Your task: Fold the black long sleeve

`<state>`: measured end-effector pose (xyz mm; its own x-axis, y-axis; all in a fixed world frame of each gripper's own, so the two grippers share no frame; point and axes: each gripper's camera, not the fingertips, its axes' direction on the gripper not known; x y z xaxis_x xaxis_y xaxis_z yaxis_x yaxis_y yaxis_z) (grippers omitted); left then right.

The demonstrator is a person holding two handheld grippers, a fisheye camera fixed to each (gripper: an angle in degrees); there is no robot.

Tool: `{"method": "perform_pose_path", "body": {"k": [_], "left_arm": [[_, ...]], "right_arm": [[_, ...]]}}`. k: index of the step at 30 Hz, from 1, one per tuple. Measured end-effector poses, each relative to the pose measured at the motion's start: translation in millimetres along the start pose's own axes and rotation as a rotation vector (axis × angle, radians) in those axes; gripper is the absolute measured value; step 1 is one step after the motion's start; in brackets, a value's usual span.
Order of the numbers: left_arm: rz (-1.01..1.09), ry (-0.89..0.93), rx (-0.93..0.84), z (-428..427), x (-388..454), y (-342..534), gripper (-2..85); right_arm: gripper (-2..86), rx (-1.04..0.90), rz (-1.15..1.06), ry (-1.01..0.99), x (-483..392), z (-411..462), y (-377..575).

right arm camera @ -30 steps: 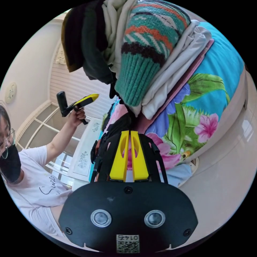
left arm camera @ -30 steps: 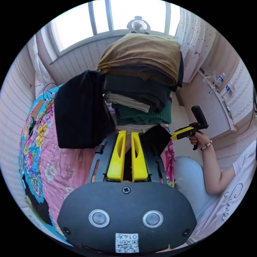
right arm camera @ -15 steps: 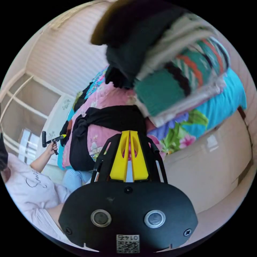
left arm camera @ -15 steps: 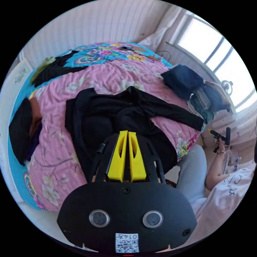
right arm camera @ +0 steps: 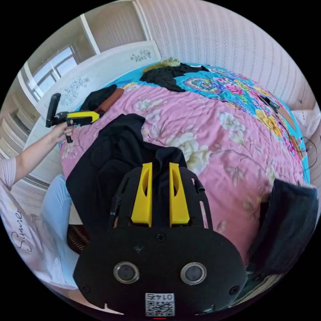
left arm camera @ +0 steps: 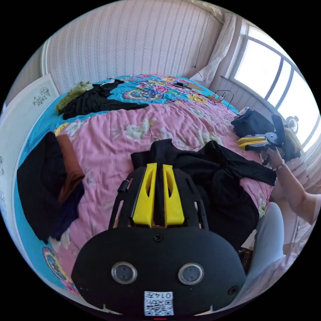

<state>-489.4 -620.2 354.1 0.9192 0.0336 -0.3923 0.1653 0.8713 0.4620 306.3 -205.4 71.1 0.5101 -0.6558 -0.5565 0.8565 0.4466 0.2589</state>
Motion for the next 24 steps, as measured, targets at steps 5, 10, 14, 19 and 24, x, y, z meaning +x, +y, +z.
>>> {"method": "perform_pose_path", "body": {"k": [5, 10, 14, 19, 24], "left_arm": [[0.080, -0.042, -0.094, 68.0, -32.4, -49.9, 8.0], [0.074, 0.009, -0.244, 120.5, -65.6, -47.9, 2.0], [0.027, -0.039, -0.097, 97.5, -98.5, -43.8, -0.4], [-0.068, 0.013, -0.125, 116.9, -136.1, -33.1, 0.7], [-0.158, 0.056, -0.060, 100.0, -175.4, -15.8, 5.5]], "right_arm": [[8.7, -0.208, -0.013, -0.003, -2.0, 71.9, -113.9], [1.2, -0.231, 0.003, -0.010, -17.5, 90.2, -170.1], [0.8, -0.104, 0.099, 0.024, -10.4, 69.5, -208.8], [1.3, -0.160, 0.196, 0.017, -16.0, 98.9, -248.2], [4.4, -0.191, 0.144, 0.141, -48.8, 110.3, -280.6]]}}
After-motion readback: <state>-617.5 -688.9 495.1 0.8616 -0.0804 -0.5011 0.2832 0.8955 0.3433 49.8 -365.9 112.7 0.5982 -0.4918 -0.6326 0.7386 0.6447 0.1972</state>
